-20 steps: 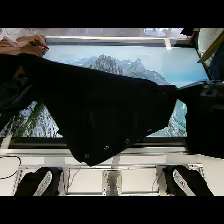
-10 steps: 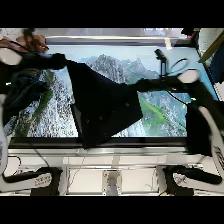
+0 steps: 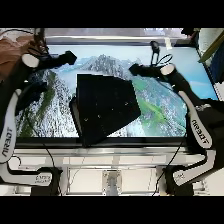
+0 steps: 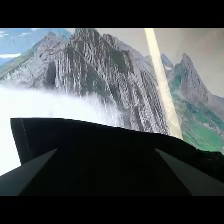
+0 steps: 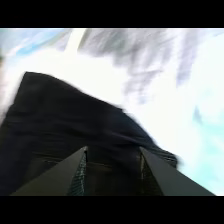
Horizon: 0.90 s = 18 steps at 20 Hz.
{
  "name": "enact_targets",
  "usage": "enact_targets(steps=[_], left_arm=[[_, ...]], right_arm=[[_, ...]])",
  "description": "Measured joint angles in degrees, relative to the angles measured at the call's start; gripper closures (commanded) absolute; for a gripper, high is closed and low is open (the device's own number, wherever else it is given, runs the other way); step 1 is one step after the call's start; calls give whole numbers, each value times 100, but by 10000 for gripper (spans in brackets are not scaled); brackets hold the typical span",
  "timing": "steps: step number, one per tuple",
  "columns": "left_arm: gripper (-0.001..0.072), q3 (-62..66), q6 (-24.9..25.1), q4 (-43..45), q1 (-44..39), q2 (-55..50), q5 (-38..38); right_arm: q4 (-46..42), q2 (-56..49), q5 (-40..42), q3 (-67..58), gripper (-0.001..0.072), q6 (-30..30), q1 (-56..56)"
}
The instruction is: Fold the clothes and pants, and hang the long-sleeved shirts on hangers.
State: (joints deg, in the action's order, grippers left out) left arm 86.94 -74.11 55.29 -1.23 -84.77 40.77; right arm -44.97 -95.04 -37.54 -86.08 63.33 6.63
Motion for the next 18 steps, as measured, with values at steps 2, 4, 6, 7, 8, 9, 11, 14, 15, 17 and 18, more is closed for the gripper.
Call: enact_targets(steps=[2,4,6,7,8,9,11,14,15,17,18], left_arm=[[-5,-153,-33,22,306,337,758],[-5,-739,-42,26,562,848,1484],[-5,-1910,-105,13,693,1620,1849],[-5,-2573,-157,-33,723,2046,1912],[-5,-3289,-197,-111,745,2514,1943],[-5,-3917,-205,-184,761,2949,1976],[-5,-5016,-105,-258,782,3753,1980],[-3,-6002,-26,-352,802,4559,1952],[-3,-6177,-166,-382,804,4695,1941],[26,-6422,-726,-407,802,4848,2022],[119,-6511,-935,-420,776,4885,2092]], right_arm=[[-310,162,-745,-68,409,48,-485],[-533,393,-1580,76,408,26,-1003],[-634,699,-2186,457,405,-94,-1429],[-675,868,-2426,730,404,-157,-1602],[-697,1023,-2564,1010,396,-234,-1740],[-723,1137,-2682,1255,396,-284,-1836],[-748,1290,-2841,1655,395,-358,-1958],[-754,1394,-2999,1963,396,-411,-2037],[-752,1410,-3021,2017,396,-424,-2052],[-750,1434,-3128,2076,396,-437,-2065],[-754,1438,-3167,2103,396,-444,-2074]])
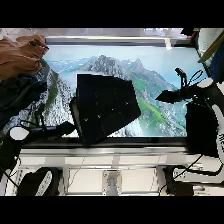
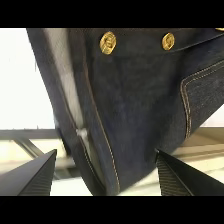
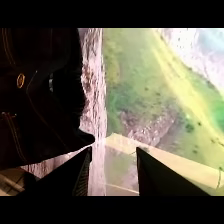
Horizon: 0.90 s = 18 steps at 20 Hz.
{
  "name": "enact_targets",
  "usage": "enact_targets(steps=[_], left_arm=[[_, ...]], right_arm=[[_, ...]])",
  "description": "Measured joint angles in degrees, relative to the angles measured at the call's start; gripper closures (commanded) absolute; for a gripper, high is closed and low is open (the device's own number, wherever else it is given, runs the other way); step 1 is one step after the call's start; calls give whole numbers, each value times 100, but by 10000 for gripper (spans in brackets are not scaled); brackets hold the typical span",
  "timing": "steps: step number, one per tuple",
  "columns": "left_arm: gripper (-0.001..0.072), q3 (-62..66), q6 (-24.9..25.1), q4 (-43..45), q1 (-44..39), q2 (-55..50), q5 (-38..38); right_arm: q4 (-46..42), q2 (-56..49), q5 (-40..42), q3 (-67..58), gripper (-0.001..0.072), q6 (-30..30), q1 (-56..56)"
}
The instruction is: Fold the clothes and pants, and hang the long-sleeved shirts on hangers.
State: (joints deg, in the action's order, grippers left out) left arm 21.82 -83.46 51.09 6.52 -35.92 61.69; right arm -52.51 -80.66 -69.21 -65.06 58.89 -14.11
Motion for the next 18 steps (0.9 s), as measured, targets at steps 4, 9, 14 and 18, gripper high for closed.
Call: enact_targets(steps=[4,9,14,18], left_arm=[[145,-236,-144,-114,-389,55,181],[147,-474,-201,-332,-1279,-212,-269],[438,-527,-197,-778,-1875,-990,-1047],[694,-417,402,-1565,-2015,-1386,-1676]], right_arm=[[2,17,-94,39,396,-9,-13],[48,17,-131,50,396,-11,-13],[120,17,-166,50,396,-11,-13],[164,17,-236,61,366,-72,15]])
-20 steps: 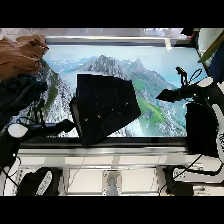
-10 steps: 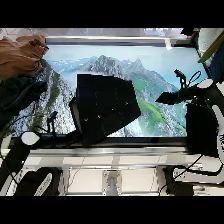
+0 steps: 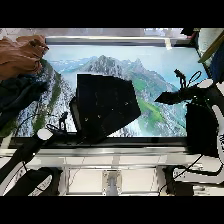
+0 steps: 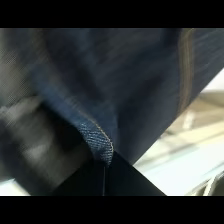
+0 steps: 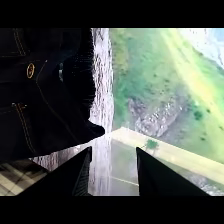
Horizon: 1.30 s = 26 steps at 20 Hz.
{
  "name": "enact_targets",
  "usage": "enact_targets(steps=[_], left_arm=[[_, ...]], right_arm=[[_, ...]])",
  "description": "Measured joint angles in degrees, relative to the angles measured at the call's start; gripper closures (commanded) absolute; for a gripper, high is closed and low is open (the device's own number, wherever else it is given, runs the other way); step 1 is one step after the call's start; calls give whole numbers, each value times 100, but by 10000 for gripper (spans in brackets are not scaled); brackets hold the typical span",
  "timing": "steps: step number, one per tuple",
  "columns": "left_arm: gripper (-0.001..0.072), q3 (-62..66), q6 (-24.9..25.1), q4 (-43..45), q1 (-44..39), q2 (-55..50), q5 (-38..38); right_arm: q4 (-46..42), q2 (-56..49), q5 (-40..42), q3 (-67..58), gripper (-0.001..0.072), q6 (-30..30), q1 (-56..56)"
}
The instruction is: Fold the clothes and pants, and hang the long-sleeved shirts on hangers.
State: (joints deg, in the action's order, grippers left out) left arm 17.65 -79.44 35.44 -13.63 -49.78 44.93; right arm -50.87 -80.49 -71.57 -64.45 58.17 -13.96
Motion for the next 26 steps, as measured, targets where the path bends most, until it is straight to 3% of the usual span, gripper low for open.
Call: enact_targets(steps=[2,3,8,11,12,13,14,20,24,26], left_arm=[[694,214,232,-247,-22,-72,-328],[694,354,308,-284,-13,-96,-476],[694,1014,476,-96,435,-214,-1322],[681,1147,511,76,721,-516,-1440],[489,1169,516,111,756,-638,-1436],[207,1185,531,144,780,-776,-1436],[175,1196,535,162,796,-898,-1449],[176,1279,538,223,1051,-1182,-1539],[177,1318,538,560,1670,-627,-656],[285,1246,535,774,1952,-153,37]], right_arm=[[2,0,-142,63,357,-247,125],[17,-7,-208,105,284,-420,225],[111,-339,160,208,278,-962,789],[214,-715,245,223,279,-1064,1069],[260,-824,280,227,279,-1093,1161],[289,-905,286,227,278,-1123,1241],[343,-968,306,227,279,-1165,1322],[525,-1104,286,232,279,-1266,1552],[509,-1123,48,232,279,-1279,1582],[472,-1123,-24,232,279,-1281,1589]])
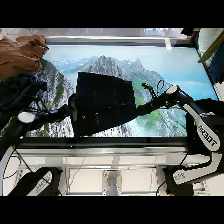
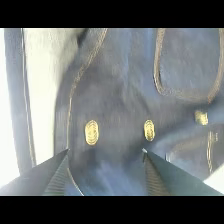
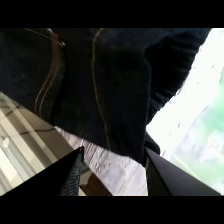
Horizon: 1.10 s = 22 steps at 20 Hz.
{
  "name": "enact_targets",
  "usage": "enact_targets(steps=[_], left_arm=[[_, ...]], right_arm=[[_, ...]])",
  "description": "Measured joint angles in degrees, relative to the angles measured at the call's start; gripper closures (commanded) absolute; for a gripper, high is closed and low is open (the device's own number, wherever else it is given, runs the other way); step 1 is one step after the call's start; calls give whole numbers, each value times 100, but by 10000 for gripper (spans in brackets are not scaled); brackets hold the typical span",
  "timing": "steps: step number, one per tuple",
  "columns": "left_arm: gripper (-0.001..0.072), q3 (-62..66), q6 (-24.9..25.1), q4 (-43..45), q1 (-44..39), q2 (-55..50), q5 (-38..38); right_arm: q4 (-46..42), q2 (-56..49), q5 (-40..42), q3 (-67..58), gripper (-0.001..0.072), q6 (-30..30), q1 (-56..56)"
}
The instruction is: Fold the clothes and pants, and hang the long-sleeved shirts on hangers.
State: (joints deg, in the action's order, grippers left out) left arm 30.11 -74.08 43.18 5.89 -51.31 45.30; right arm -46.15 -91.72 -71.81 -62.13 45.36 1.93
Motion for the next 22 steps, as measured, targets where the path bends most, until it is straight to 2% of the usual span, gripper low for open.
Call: enact_targets(steps=[3,9,15,20,21,22], left_arm=[[288,-343,-197,262,192,793,817],[288,-942,-470,444,284,1617,1320],[287,-1051,-339,498,295,1178,1386],[288,-1064,146,127,210,439,1248],[295,-1064,245,7,131,254,1213],[415,-1067,409,-175,26,57,1169]], right_arm=[[-26,0,-31,0,280,0,0],[9,0,17,0,279,24,7],[55,0,-46,0,280,33,9],[61,-4,-66,0,281,35,61],[61,-4,-66,0,314,35,81],[72,-4,-63,0,367,35,94]])
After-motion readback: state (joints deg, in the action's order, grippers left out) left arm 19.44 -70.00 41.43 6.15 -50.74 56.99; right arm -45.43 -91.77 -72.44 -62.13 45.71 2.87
